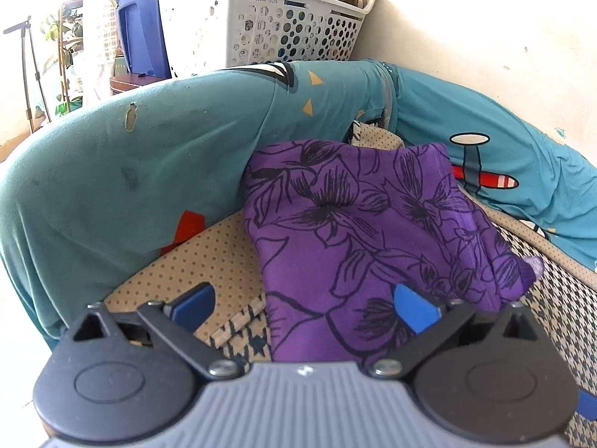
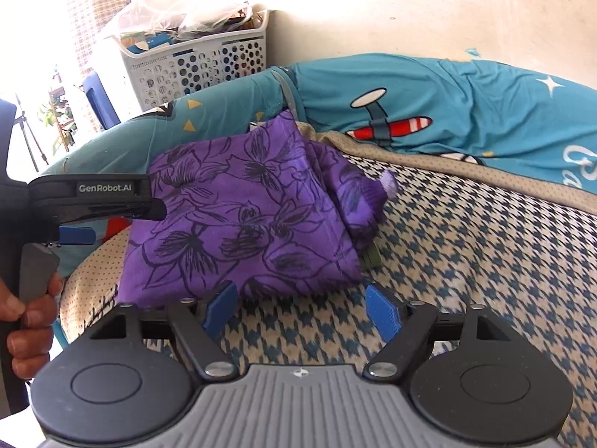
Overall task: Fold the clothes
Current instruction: 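Withdraw both open grippers from the folded blouse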
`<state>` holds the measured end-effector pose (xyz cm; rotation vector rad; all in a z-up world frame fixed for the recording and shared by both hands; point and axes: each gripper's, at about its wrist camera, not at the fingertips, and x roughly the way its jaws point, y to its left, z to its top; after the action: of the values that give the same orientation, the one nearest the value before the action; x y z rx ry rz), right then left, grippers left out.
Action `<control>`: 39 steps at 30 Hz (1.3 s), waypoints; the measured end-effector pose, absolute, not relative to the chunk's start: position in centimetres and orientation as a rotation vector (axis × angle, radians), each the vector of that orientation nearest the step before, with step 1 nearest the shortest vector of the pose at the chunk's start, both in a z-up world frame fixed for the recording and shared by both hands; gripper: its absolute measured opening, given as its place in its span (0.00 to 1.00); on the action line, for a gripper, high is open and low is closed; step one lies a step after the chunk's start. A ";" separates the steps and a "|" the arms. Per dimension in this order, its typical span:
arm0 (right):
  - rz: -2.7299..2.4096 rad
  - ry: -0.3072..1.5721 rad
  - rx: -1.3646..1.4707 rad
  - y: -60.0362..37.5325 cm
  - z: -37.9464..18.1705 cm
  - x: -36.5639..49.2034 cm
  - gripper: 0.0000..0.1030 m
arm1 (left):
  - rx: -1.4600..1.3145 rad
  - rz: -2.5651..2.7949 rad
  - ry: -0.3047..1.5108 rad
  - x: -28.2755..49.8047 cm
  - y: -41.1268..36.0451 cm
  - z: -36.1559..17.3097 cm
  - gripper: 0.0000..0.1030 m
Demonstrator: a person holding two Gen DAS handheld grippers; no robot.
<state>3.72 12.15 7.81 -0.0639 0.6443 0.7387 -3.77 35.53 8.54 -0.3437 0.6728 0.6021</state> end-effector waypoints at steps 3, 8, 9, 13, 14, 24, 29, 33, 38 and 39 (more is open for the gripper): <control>0.720 0.660 -0.056 11.3 8.1 3.4 0.80 | -0.350 0.586 0.692 -4.5 34.6 8.4 1.00; 0.710 0.659 -0.055 10.3 8.8 2.5 0.83 | -0.344 0.578 0.697 -5.7 33.1 8.4 1.00; 0.709 0.652 -0.063 10.2 9.0 2.3 0.84 | -0.342 0.581 0.701 -6.0 32.9 8.4 1.00; 0.702 0.633 -0.104 9.9 9.5 1.6 0.90 | -0.336 0.599 0.713 -6.9 32.0 8.2 1.00; 0.702 0.634 -0.108 9.8 9.6 1.4 0.90 | -0.335 0.604 0.714 -7.1 31.8 8.2 1.00; 0.645 0.667 -0.177 9.2 9.7 0.8 0.95 | -0.326 0.611 0.739 -9.0 28.9 7.6 1.00; 0.611 0.700 -0.145 7.6 9.7 1.1 0.95 | -0.278 0.590 0.752 -9.8 26.5 7.1 1.00; 0.607 0.707 -0.131 6.6 10.2 1.1 0.96 | -0.280 0.578 0.773 -10.4 25.2 6.4 1.00; 0.618 0.712 -0.167 6.0 10.4 0.6 0.97 | -0.256 0.586 0.791 -11.0 23.9 5.7 1.00; 0.622 0.713 -0.182 5.9 10.3 0.5 0.97 | -0.250 0.585 0.794 -11.1 23.7 5.6 1.00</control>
<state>0.48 5.92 10.29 -0.1815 0.7127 0.6217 -11.11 23.70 5.64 -0.2496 0.7937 0.5848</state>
